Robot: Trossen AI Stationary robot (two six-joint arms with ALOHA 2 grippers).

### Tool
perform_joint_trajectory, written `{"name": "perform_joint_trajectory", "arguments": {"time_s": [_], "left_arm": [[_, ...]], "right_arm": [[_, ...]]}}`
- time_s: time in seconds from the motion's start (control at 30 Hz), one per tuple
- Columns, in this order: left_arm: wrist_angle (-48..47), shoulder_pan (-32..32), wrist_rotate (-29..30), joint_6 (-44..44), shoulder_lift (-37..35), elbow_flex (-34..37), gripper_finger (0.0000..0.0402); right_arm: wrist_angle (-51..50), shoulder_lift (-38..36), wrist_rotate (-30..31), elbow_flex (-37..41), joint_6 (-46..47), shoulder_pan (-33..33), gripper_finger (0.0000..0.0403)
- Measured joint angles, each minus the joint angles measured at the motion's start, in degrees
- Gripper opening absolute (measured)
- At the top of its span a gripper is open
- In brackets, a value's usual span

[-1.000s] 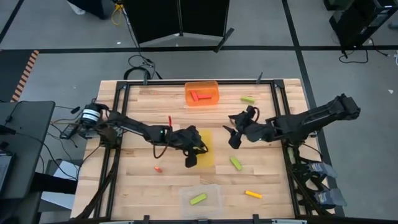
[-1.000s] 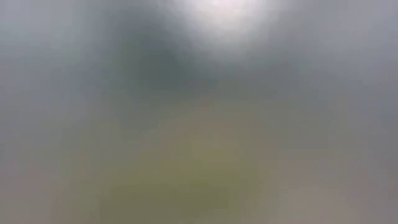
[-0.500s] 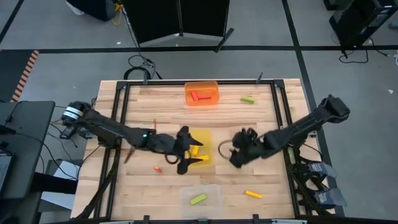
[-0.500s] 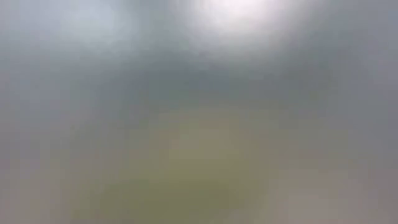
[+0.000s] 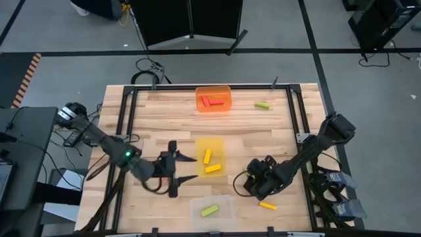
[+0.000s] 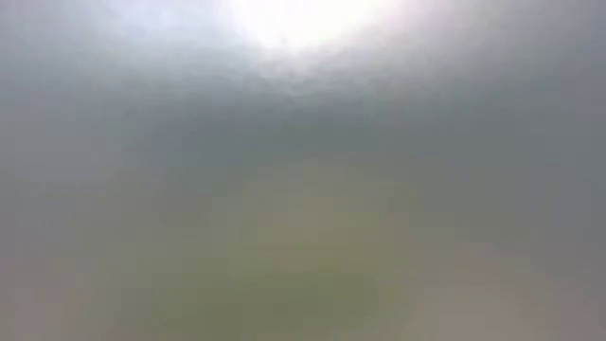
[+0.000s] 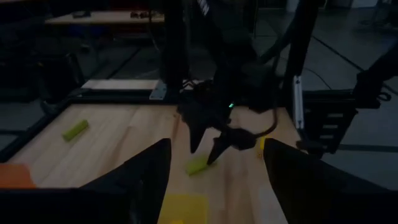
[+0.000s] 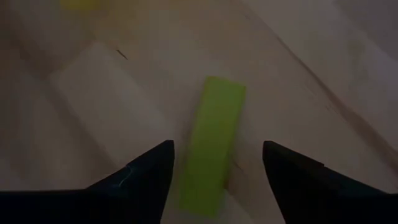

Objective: Sort blocks
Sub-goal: Put the bottom green block into the transparent bin

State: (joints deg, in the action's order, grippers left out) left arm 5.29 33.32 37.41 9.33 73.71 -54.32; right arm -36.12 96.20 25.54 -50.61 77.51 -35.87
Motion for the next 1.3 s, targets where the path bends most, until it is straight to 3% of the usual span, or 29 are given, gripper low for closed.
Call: {"name": "perform_joint_trajectory", "arguments": {"time_s": [0.3, 0.43, 0.57, 0.6, 0.77, 0.9, 1.1, 1.2, 1.3], "left_arm": [[0.82, 12.66, 12.39, 0.62, 0.05, -0.01, 0.0262], [0.83, 18.23, 20.0, 2.86, 0.05, -0.01, 0.0259], [-3.29, 22.78, 28.54, 11.42, 0.05, -0.01, 0.0247], [-4.79, 23.67, 29.13, 13.92, 0.05, -0.01, 0.0243], [-11.06, 26.36, 28.79, 24.22, 2.03, -0.01, 0.0223], [-14.45, 26.53, 23.61, 31.65, 4.73, -0.01, 0.0213], [-19.32, 26.47, 17.81, 43.27, 8.85, -0.01, 0.0211], [-23.63, 26.47, 16.07, 50.78, 10.28, -0.01, 0.0211], [-27.95, 26.45, 14.28, 56.42, 11.17, -0.01, 0.0211]], "right_arm": [[0.57, 6.89, 0.96, -0.39, 1.82, -0.16, 0.0248], [1.25, 7.83, 1.64, -0.5, 2.21, -0.23, 0.0197], [1.53, 6.94, 2.67, -0.26, 1.66, -0.87, 0.0116], [1.38, 6.35, 2.74, -0.1, 1.38, -0.92, 0.0115], [1.13, 3.36, 3.77, 0.41, -1.67, -1.2, 0.0115], [5.63, -1.1, 7.89, -1.1, -6.32, -2.62, 0.0115], [25.72, -2.92, 11.5, -5.47, -26.58, -5.02, 0.0115], [36.15, -0.45, 9.55, -7.72, -37.17, -5.59, 0.0115], [40.49, 3.29, 7.68, -10.89, -43.8, -6.14, 0.0115]]}}
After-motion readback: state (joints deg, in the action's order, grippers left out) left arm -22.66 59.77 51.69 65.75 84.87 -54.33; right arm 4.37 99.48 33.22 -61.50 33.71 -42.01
